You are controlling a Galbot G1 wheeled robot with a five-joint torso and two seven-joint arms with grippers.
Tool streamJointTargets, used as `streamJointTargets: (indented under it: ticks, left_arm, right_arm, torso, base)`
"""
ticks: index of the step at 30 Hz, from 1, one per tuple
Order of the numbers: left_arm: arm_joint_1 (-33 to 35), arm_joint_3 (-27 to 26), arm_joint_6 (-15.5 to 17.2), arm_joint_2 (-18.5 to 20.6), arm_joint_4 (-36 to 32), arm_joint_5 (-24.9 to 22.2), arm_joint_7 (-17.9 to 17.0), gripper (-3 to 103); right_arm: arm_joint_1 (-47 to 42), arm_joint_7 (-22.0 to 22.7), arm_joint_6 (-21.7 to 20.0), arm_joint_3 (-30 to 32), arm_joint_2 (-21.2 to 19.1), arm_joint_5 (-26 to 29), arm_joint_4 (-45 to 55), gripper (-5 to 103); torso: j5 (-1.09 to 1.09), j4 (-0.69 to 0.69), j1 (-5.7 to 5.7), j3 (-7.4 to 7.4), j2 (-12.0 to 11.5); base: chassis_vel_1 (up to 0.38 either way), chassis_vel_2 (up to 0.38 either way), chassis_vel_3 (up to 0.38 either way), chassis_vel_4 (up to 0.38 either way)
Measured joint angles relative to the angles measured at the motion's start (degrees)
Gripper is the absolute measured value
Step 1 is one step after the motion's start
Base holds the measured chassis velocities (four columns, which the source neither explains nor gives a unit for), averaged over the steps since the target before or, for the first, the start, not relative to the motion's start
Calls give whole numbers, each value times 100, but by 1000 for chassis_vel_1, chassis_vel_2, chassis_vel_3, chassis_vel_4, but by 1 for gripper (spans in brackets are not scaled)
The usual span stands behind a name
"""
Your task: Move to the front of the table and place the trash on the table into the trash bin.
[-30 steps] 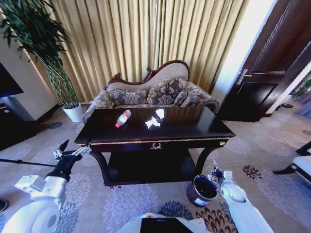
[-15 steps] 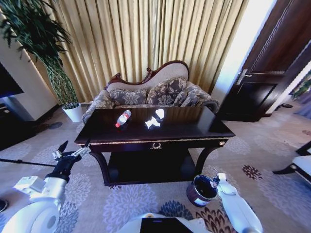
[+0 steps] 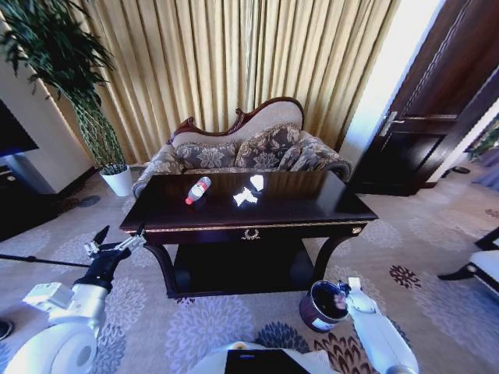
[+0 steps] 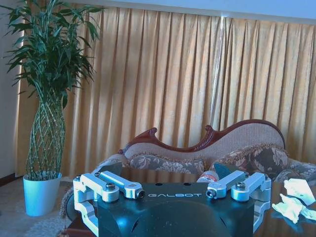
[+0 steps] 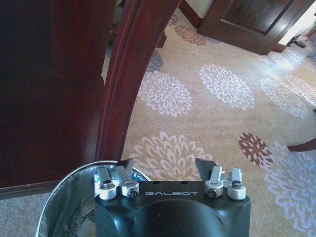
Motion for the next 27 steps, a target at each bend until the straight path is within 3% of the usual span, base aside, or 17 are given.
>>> streamJointTargets:
  ticks: [3, 5, 9, 20, 27]
  left_arm:
    - [-4, 0, -1, 7, 0, -1, 2, 100]
    - [-14, 12, -5, 11, 0, -6, 9, 100]
    - [-19, 14, -7, 16, 0, -20, 13, 100]
    - [22, -32, -33, 6, 0, -36, 49, 100]
    - [1, -39, -35, -6, 0, -44, 50, 100]
  right_arm:
    - [-39, 6, -5, 2, -2, 6, 58, 78]
    - [-132, 18, -26, 3, -25, 61, 204, 89]
    - [-231, 25, -86, 4, -53, 166, 346, 99]
    - [-451, 30, -110, 119, -61, 322, 616, 100]
    - [-931, -160, 156, 362, -161, 1176, 1718, 100]
  torso:
    - [0, 0, 0, 0, 0]
    - [0, 1, 0, 0, 0]
    - [0, 0, 0, 0, 0]
    - [1, 1, 0, 0, 0]
    - [1, 2, 0, 0, 0]
  base:
    - [0, 0, 0, 0]
    - [0, 0, 0, 0]
    - [0, 0, 0, 0]
    - [0, 0, 0, 0]
    - [0, 0, 0, 0]
